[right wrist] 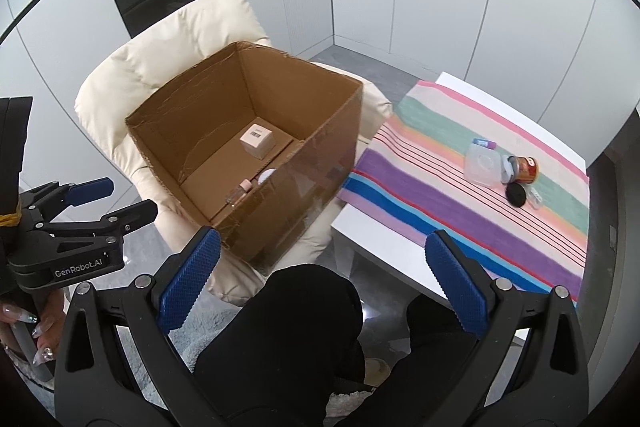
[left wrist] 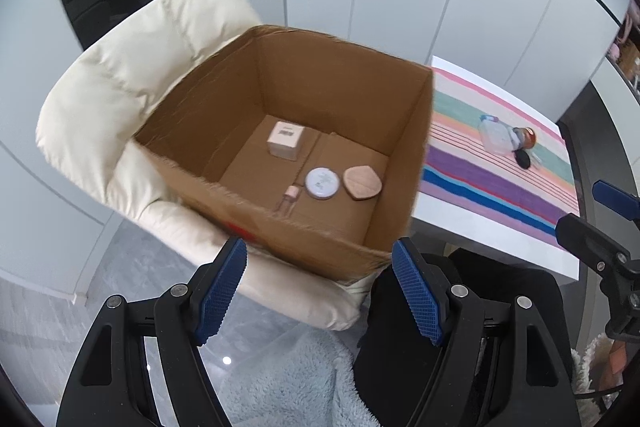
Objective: Organize objects
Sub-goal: 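Withdraw both tools from the box back toward the table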
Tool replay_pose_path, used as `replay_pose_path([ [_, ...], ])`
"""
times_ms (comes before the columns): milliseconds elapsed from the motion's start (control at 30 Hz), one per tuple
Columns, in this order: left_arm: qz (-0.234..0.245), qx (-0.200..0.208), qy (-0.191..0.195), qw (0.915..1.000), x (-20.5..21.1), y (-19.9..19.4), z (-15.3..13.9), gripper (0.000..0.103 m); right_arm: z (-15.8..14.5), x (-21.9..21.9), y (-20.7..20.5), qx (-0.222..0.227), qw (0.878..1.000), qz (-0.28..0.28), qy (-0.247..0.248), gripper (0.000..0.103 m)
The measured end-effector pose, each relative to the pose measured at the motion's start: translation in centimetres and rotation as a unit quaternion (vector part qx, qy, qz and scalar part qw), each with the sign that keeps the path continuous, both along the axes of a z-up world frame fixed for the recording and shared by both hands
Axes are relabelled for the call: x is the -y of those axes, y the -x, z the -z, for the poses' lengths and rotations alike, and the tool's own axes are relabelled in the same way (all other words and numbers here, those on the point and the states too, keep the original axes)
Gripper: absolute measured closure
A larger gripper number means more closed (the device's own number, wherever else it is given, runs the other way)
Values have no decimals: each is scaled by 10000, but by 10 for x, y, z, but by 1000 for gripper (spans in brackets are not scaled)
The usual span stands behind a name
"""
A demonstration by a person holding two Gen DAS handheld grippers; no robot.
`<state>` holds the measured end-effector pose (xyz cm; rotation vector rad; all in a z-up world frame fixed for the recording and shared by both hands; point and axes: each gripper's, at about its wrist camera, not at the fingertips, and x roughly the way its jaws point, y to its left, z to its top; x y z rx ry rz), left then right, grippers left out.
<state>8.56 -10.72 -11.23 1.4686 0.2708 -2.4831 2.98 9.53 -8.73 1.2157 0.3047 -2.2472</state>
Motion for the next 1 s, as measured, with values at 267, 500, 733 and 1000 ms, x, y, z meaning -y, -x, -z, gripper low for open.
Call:
replay_pose_path([
  [267, 561, 19, -6, 9984, -42, 31, 1, 26, -1, -44, 11, -28, 9989, 468, -28, 0],
  [500, 1055, 51, -7, 9944, -88, 57, 2, 26, 1, -93, 22, -19, 9951, 986, -48, 0],
  [733, 1560, 98, -72, 9877, -135, 83, 6, 26, 8, -144, 30, 45, 9887, 1497, -43, 0],
  [1000, 2229, 205, 15, 9746, -199, 104, 12, 26, 25, -200, 38, 226, 9802, 1965, -50, 0],
])
